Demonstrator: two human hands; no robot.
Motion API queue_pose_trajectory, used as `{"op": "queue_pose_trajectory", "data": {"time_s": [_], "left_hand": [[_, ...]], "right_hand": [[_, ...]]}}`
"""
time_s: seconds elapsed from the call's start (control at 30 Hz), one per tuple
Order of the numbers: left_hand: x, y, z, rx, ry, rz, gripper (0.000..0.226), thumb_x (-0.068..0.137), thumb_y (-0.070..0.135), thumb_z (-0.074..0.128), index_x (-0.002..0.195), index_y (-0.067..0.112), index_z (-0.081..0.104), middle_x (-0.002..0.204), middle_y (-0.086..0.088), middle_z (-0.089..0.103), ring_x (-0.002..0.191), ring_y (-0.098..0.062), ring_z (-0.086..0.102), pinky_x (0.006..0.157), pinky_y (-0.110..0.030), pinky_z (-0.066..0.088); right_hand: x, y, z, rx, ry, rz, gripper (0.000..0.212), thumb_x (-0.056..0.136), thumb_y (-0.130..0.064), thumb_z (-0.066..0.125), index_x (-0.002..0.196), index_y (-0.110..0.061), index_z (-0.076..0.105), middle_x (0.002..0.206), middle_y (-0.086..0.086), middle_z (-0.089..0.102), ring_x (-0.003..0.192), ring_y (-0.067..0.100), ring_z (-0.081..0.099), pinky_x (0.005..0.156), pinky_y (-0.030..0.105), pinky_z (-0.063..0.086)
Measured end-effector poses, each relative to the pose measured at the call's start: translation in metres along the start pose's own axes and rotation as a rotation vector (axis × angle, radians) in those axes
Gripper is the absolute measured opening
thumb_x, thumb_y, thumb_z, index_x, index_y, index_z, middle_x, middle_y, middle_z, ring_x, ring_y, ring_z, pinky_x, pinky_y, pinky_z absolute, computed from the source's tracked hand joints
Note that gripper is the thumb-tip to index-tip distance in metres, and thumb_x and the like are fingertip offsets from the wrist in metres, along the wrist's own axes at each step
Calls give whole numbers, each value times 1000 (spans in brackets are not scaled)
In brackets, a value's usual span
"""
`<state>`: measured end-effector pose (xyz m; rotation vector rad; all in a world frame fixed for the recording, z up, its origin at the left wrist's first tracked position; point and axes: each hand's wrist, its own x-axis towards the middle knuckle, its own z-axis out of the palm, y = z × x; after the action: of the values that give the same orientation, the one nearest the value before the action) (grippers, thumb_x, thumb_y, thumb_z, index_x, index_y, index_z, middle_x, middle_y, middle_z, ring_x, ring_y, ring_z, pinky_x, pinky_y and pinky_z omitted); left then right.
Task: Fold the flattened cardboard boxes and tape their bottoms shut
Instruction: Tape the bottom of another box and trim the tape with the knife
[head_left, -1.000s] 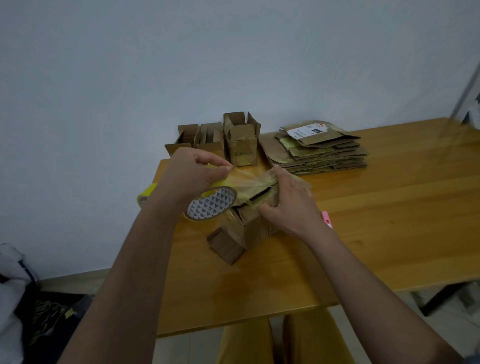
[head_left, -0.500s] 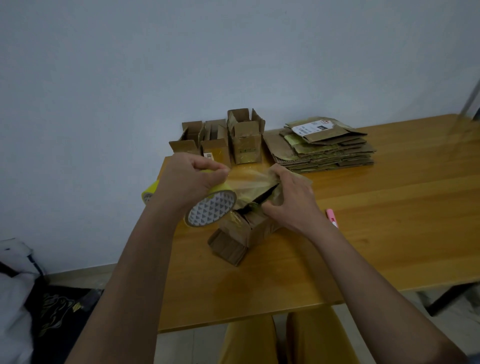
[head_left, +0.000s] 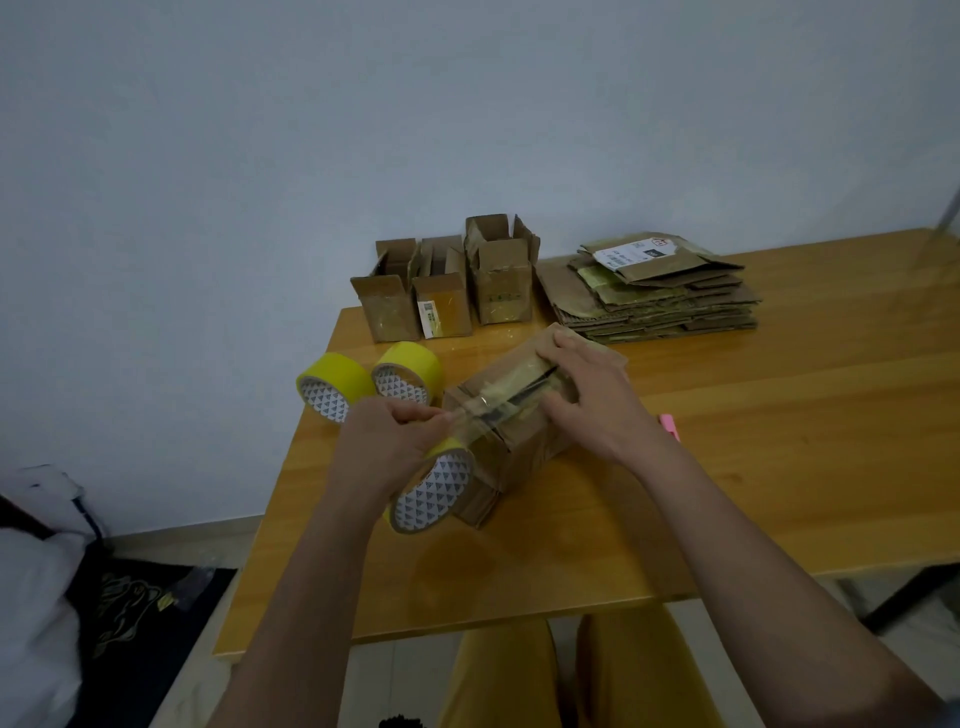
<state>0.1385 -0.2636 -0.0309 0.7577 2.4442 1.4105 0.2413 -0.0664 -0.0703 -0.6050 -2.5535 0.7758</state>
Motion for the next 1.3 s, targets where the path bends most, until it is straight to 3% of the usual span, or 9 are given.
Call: {"op": "queue_pose_trajectory", "data": {"time_s": [0.23,0.4,0.57,0.73,0.8,0.9,1.0,1.17,1.3], "left_hand": [[7,-20,6,12,29,-1,9,83,27,76,87,19,78,78,-17,73,64,-29,64,44,-18,44],[19,-32,14,67,49,-5,16,83,34,75,91,20,79,64,-10,70,51,-18,51,51,-30,40],[28,-36,25,72,37,-9,19,87,29,72,100,15,77,82,4,67,77,-16,65,72,-36,54],[39,-38,33,114,0,-24,14,90,34,66,93,21,68,96,-3,67,79,-16,62,62,-29,46],[42,-36,38,157,-18,-28,19,92,35,63,101,19,66,96,1,64,74,-11,59,58,-26,43],[46,-31,44,160,-44,-45,26,94,39,59,107,17,64,99,5,58,83,-9,56,68,-26,44],[48,-30,39,-34,-191,-146,37,94,48,56,111,16,65,106,2,63,99,-14,58,83,-31,48],[46,-34,35,-294,-405,-272,36,93,34,63,126,21,59,119,-2,63,109,-20,61,96,-46,52],[46,-33,40,-401,-392,-305,26,90,26,68,113,16,65,110,-6,70,102,-23,67,93,-48,54]], "right_hand": [[4,-2,2,-45,1,-25,57,96,-35,49,150,-22,34,160,1,23,148,18,16,119,44,9],[8,-1,6,-61,17,-39,71,84,-47,36,150,-21,35,160,1,25,147,17,16,119,43,8],[15,11,17,60,101,-90,58,91,-37,52,146,-28,36,158,-3,28,149,16,11,120,49,12],[10,0,31,95,451,-151,25,90,-22,62,114,-18,65,124,-2,53,119,3,36,105,30,36],[6,-12,38,92,443,-213,24,92,-31,56,105,-16,68,109,-3,58,106,3,44,99,33,43],[0,-17,51,49,269,-263,39,91,-48,51,113,-19,66,110,-8,58,108,5,51,120,42,19],[3,-6,46,48,237,-278,35,85,-37,62,116,-20,65,114,-9,58,112,4,50,120,42,-2],[10,1,29,95,201,-196,24,88,-22,66,112,-19,66,113,-13,57,112,-2,45,123,45,0],[13,-5,32,-39,262,-143,44,85,-56,58,115,-24,64,110,-13,58,105,0,48,122,39,12]]}}
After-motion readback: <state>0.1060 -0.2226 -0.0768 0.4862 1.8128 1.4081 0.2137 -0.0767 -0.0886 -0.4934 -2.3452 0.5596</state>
